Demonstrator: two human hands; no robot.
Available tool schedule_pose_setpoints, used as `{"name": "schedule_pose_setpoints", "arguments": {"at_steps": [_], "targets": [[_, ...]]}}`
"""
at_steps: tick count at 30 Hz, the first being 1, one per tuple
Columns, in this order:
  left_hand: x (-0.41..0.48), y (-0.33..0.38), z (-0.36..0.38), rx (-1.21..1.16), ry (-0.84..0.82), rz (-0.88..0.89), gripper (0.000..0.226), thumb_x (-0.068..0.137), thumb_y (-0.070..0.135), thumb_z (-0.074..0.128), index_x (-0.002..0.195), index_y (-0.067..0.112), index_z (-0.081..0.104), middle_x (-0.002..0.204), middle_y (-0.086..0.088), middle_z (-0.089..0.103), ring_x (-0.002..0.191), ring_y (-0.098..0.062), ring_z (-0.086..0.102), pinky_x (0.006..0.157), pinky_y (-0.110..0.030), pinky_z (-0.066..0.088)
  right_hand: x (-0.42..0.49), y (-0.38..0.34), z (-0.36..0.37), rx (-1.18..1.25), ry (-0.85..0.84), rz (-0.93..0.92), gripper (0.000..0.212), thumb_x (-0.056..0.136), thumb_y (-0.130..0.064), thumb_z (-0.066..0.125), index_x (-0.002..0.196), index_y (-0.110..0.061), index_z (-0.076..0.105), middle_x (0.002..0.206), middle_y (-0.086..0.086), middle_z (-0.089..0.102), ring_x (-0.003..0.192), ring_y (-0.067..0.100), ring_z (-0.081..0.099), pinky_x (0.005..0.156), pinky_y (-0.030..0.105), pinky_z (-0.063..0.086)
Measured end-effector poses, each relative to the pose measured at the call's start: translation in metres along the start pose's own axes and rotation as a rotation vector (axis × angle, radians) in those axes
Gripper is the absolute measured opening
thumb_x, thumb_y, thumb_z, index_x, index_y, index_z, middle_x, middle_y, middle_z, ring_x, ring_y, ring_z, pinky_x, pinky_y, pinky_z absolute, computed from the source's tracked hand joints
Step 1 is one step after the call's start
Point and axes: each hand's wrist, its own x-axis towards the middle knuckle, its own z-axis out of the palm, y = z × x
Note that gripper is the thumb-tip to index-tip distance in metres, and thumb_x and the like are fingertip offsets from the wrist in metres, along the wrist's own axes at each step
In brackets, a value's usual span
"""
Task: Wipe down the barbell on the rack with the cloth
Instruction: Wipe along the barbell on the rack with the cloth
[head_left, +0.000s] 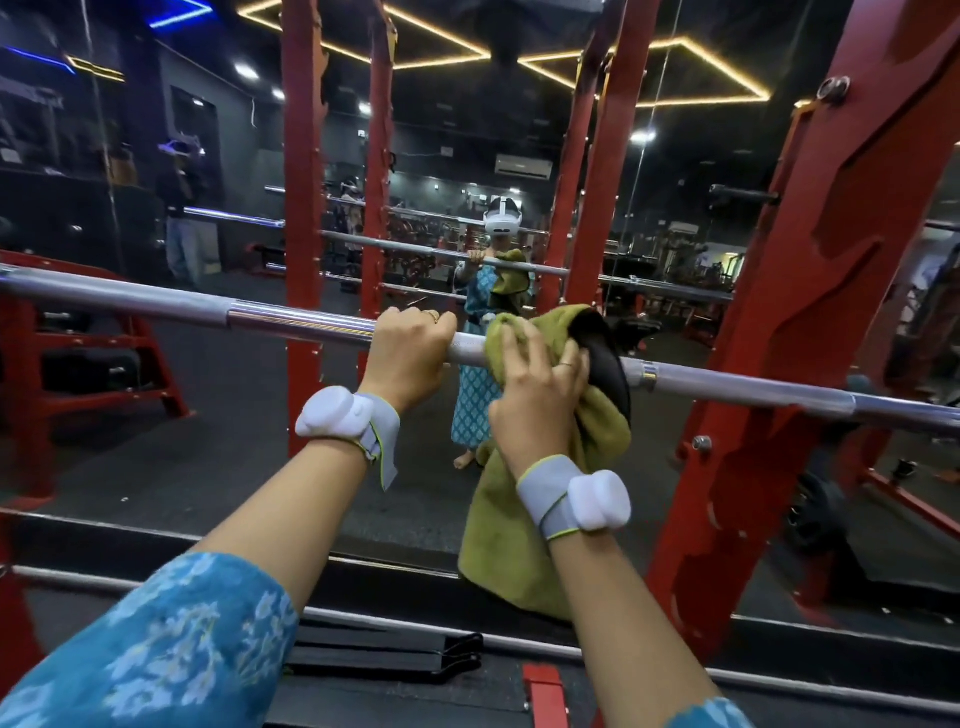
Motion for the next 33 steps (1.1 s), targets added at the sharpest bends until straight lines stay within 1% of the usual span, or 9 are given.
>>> {"name": "schedule_pose_setpoints", "arguments": {"at_steps": [3,6,10,15,21,24,27,30,33], "targets": [[0.008,0.002,-0.006,0.007,-0.033,-0.058,0.019,0.052,0.013,0.076,0.054,0.010,0.058,0.053,-0.011,0.060,0.047,-0.030,0.059,0.050,-0.023,0.037,-0.007,-0.005,0.006,0.050,-0.005,-0.170,0.069,0.052,-0.001,0.059,0.119,-0.018,0.066,0.130,0.003,0.059,0.109,0.047,0.047,0.100,0.062,0.034],[0.012,0.002,-0.012,-0.022,-0.176,-0.086,0.017,0.080,0.022,0.058,0.078,0.008,0.067,0.083,-0.016,0.068,0.078,-0.037,0.064,0.059,-0.030,0.036,-0.018,0.012,0.007,0.071,-0.020,-0.272,0.078,0.052,-0.003,0.049,0.126,-0.022,0.062,0.139,-0.001,0.052,0.118,0.036,0.031,0.107,0.057,0.028],[0.023,-0.001,-0.028,-0.011,-0.390,-0.070,0.020,0.075,0.022,0.061,0.092,0.013,0.066,0.089,-0.011,0.064,0.079,-0.032,0.061,0.063,-0.031,0.039,-0.020,0.039,0.003,0.011,0.040,-0.110,0.072,0.057,-0.005,0.040,0.124,-0.019,0.062,0.136,0.001,0.055,0.112,0.036,0.037,0.103,0.059,0.036],[0.024,-0.001,-0.030,-0.010,-0.429,-0.067,0.020,0.074,0.021,0.062,0.092,0.014,0.066,0.086,-0.010,0.064,0.075,-0.031,0.060,0.063,-0.031,0.043,-0.011,0.035,-0.003,0.057,0.067,0.136,0.074,0.051,0.004,0.058,0.123,-0.010,0.062,0.130,0.006,0.058,0.108,0.053,0.048,0.103,0.064,0.028],[0.021,0.000,-0.027,-0.022,-0.391,-0.093,0.010,0.074,0.021,0.062,0.080,0.013,0.061,0.084,-0.012,0.063,0.074,-0.032,0.060,0.062,-0.029,0.041,-0.010,0.005,0.000,0.121,-0.069,-0.099,0.075,0.053,-0.003,0.045,0.125,-0.017,0.062,0.137,0.000,0.053,0.113,0.053,0.044,0.108,0.060,0.023],[0.018,0.002,-0.028,-0.025,-0.378,-0.105,0.015,0.074,0.020,0.061,0.086,0.012,0.064,0.086,-0.012,0.063,0.078,-0.034,0.061,0.063,-0.031,0.040,-0.017,0.019,-0.003,0.102,-0.052,-0.194,0.079,0.050,-0.004,0.048,0.125,-0.023,0.062,0.139,-0.005,0.052,0.112,0.046,0.048,0.107,0.055,0.027],[0.018,0.001,-0.029,-0.018,-0.383,-0.103,0.020,0.075,0.019,0.061,0.094,0.013,0.065,0.093,-0.012,0.064,0.084,-0.033,0.062,0.065,-0.032,0.041,-0.016,0.029,-0.008,0.077,-0.024,-0.076,0.074,0.051,-0.004,0.051,0.122,-0.020,0.064,0.136,-0.003,0.055,0.110,0.045,0.051,0.106,0.057,0.030],[0.018,0.002,-0.029,-0.012,-0.383,-0.103,0.021,0.076,0.019,0.062,0.095,0.011,0.065,0.096,-0.013,0.065,0.086,-0.032,0.062,0.066,-0.032,0.041,-0.009,0.018,-0.013,0.049,-0.142,0.021,0.075,0.062,0.002,0.061,0.134,-0.017,0.053,0.146,-0.001,0.044,0.120,0.049,0.042,0.110,0.059,0.019],[0.018,0.001,-0.029,-0.032,-0.380,-0.098,0.018,0.077,0.019,0.061,0.092,0.010,0.064,0.095,-0.013,0.065,0.086,-0.034,0.062,0.066,-0.032,0.040,-0.014,0.001,-0.007,-0.013,-0.170,-0.064,0.083,0.058,-0.002,0.071,0.137,-0.017,0.049,0.150,0.000,0.038,0.120,0.051,0.040,0.108,0.062,0.020]]}}
